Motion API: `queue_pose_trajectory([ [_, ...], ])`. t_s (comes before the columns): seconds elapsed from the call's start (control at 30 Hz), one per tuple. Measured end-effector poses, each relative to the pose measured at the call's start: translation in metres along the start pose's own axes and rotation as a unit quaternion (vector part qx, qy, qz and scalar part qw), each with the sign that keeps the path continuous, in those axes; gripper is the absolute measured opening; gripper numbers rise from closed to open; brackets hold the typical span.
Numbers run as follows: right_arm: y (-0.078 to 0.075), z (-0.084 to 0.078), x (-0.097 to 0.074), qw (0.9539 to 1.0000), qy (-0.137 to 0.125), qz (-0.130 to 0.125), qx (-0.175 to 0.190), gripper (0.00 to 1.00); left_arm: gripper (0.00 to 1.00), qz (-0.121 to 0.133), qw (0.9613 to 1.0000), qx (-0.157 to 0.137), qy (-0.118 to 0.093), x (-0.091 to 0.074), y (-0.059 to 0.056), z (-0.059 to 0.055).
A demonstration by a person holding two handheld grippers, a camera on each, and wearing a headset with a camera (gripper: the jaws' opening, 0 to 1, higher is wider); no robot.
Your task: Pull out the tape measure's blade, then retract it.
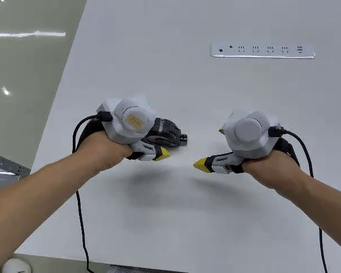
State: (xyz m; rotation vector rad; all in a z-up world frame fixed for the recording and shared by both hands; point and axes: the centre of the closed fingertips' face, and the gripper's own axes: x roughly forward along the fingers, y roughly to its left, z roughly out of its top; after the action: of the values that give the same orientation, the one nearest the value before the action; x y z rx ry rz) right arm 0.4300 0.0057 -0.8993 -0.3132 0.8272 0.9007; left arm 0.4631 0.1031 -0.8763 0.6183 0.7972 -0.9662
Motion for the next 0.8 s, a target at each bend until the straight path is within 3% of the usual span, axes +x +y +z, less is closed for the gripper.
queue_pose_trajectory([
  [0.37,0.0,0.003,0.014,0.9996,0.002,0.014,-0.026,0.61,0.69,-0.029,0.9989,0.035,0.012,0.011,-0.001,-0.003],
  [0.8,0.002,0.003,0.026,0.9975,0.007,0.033,-0.062,0.57,0.62,-0.046,0.9967,0.065,0.018,0.018,0.0,-0.003],
])
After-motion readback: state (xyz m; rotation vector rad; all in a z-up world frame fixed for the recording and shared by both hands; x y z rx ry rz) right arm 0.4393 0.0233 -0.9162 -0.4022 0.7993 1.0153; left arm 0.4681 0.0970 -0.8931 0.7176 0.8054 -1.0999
